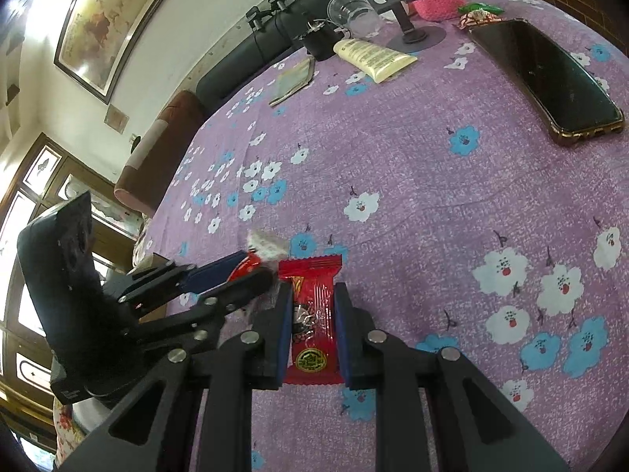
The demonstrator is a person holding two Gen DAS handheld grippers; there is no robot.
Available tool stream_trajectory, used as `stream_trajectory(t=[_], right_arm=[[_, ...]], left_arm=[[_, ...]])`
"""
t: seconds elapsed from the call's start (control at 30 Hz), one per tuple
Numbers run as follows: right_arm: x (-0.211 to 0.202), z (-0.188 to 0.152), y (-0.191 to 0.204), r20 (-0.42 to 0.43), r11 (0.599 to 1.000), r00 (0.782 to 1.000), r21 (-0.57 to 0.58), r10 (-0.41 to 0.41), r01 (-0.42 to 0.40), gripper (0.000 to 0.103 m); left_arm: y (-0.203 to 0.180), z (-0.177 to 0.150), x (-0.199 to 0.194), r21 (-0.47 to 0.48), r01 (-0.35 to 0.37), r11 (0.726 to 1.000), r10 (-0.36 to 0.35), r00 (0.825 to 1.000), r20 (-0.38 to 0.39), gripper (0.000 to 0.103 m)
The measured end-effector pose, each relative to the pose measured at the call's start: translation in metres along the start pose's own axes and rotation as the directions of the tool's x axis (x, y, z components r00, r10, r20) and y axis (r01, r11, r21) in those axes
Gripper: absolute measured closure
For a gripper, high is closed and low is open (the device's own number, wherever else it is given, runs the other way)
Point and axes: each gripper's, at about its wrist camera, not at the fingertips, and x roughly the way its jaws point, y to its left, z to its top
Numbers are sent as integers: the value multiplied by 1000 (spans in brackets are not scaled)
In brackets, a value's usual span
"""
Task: Organize snacks
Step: 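Carry the red candy and white packet over the cardboard box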
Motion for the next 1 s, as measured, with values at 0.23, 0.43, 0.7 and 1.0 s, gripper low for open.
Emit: stream_trajectory(t=[0.23, 0.43, 0.7, 1.0], right_arm=[[-4, -4, 11, 16, 999, 999, -36, 40, -39, 84], [-5, -13, 30, 18, 992, 998, -109, 64, -62, 84], [6, -37, 67, -50, 979, 995, -182, 85, -92, 84], [9, -82, 162, -136, 928, 982, -331, 133, -172, 84]], left_arm=[[12, -41, -75, -141, 118, 983, -100, 987, 124, 78], [36, -101, -157, -272, 114, 956, -39, 964, 264, 78], [93, -195, -224, -512, 39, 858, 149, 936, 320, 78], [128, -254, -231, -645, -22, 764, 259, 926, 276, 77]])
